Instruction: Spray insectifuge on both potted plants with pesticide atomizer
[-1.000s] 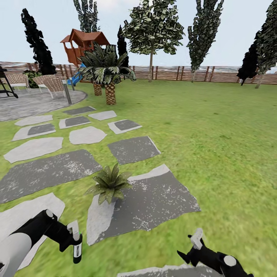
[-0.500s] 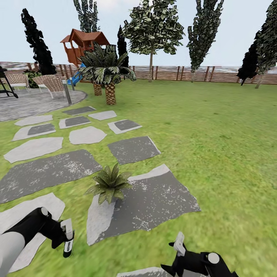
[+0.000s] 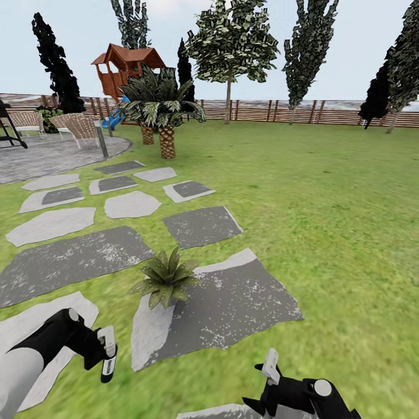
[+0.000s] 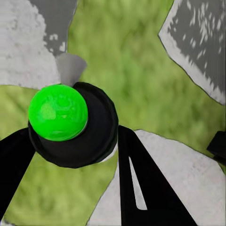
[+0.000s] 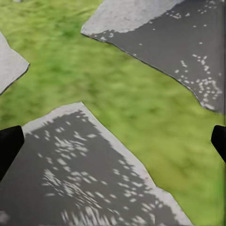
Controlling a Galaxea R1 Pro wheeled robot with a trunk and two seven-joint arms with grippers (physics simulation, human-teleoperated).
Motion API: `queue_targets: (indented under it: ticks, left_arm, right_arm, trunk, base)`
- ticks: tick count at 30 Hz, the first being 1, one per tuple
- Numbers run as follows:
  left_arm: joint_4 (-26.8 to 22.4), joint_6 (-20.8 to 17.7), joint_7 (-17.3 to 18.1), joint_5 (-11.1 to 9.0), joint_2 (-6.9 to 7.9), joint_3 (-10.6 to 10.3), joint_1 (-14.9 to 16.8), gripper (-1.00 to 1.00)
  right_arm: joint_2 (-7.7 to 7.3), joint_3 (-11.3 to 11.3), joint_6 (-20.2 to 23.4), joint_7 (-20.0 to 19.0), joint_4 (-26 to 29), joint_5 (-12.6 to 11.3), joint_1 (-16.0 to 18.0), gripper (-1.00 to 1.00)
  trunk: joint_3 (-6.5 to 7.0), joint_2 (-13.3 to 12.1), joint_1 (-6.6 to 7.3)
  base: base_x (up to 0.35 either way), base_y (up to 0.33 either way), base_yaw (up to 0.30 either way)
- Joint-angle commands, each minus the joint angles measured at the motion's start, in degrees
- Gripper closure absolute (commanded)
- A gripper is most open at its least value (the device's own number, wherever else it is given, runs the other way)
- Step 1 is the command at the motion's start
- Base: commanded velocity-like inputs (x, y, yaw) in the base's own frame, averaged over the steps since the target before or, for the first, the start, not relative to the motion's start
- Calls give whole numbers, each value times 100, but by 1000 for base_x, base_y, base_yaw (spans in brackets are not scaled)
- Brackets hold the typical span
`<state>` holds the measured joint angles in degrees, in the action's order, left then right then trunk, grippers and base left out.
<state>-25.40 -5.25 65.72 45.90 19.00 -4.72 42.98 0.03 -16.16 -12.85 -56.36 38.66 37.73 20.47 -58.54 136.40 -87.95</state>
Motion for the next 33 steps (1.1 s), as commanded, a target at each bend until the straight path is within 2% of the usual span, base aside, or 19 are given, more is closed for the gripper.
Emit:
queue_targets:
  ticks: [1, 4, 6, 7, 10, 14, 15, 16, 18, 19, 21, 25, 28, 29, 31, 33]
  left_arm:
    - [-14, -55, 20, -8, -96, -35, 1, 100]
    - [-17, -55, 20, 6, -259, -43, 0, 100]
    - [-12, -57, 14, 70, -412, -53, 0, 100]
    - [-11, -60, 13, 142, -474, -65, 0, 100]
    - [-2, -63, 11, 259, -666, -106, 0, 100]
    - [21, -64, 11, 285, -861, -125, -3, 100]
    - [34, -64, 11, 344, -962, -127, -6, 100]
    - [38, -64, 11, 399, -1003, -127, -7, 100]
    - [59, -64, 11, 625, -1147, -120, -8, 100]
    - [63, -64, 11, 697, -1184, -119, -8, 100]
    - [74, -59, 11, 820, -1260, -118, -9, 100]
    - [78, -37, 19, 878, -1370, -120, -20, 100]
    - [79, -24, 20, 888, -1469, -155, -32, 100]
    - [79, -26, 18, 890, -1506, -215, -33, 100]
    - [85, -50, 8, 884, -1608, -523, -35, 100]
    - [87, -67, 3, 867, -1688, -688, -35, 100]
  right_arm:
    - [5, -28, -30, -27, 274, 50, 8, -100]
    - [5, -22, -25, -32, 281, 50, 63, -100]
    - [5, 83, -19, -30, 282, 50, 115, -100]
    - [5, 171, -18, -30, 282, 50, 136, 100]
    - [15, 305, -16, -33, 282, 43, 162, 100]
    - [44, 366, -22, -33, 279, 41, 167, 100]
    - [49, 619, -24, -33, 280, 41, 168, 100]
    - [54, 785, -24, -33, 281, 39, 168, 100]
    - [84, 1246, -18, -28, 286, 30, 168, 100]
    - [123, 1362, -17, -30, 289, 27, 168, 100]
    - [197, 1447, -16, -32, 290, 25, 168, 100]
    - [294, 1505, -22, -33, 291, 24, 168, 100]
    - [310, 1524, -24, -33, 302, 18, 175, 100]
    - [311, 1525, -24, -35, 304, 15, 179, 100]
    - [330, 1527, -23, -42, 308, 5, 261, 100]
    - [437, 1528, -17, -205, 308, 5, 374, 100]
  trunk:
    - [-5, 2, 1]
    - [-5, 2, 1]
    - [-5, 2, 1]
    - [-5, 2, 1]
    - [-5, 2, 1]
    - [-5, 2, 1]
    - [-5, 2, 1]
    - [-5, 2, 1]
    - [-5, 2, 1]
    - [-5, 2, 1]
    - [-5, 2, 1]
    - [-5, 2, 1]
    - [-5, 2, 1]
    - [-5, 2, 1]
    - [-5, 2, 1]
    - [-5, 2, 1]
  base:
    - [0, 0, 0]
    - [0, 0, 0]
    - [0, 0, 0]
    - [0, 0, 0]
    - [0, 0, 0]
    - [0, 0, 0]
    - [0, 0, 0]
    - [0, 0, 0]
    - [0, 0, 0]
    - [0, 0, 0]
    - [0, 0, 0]
    - [0, 0, 0]
    - [0, 0, 0]
    - [0, 0, 0]
    - [0, 0, 0]
    - [0, 0, 0]
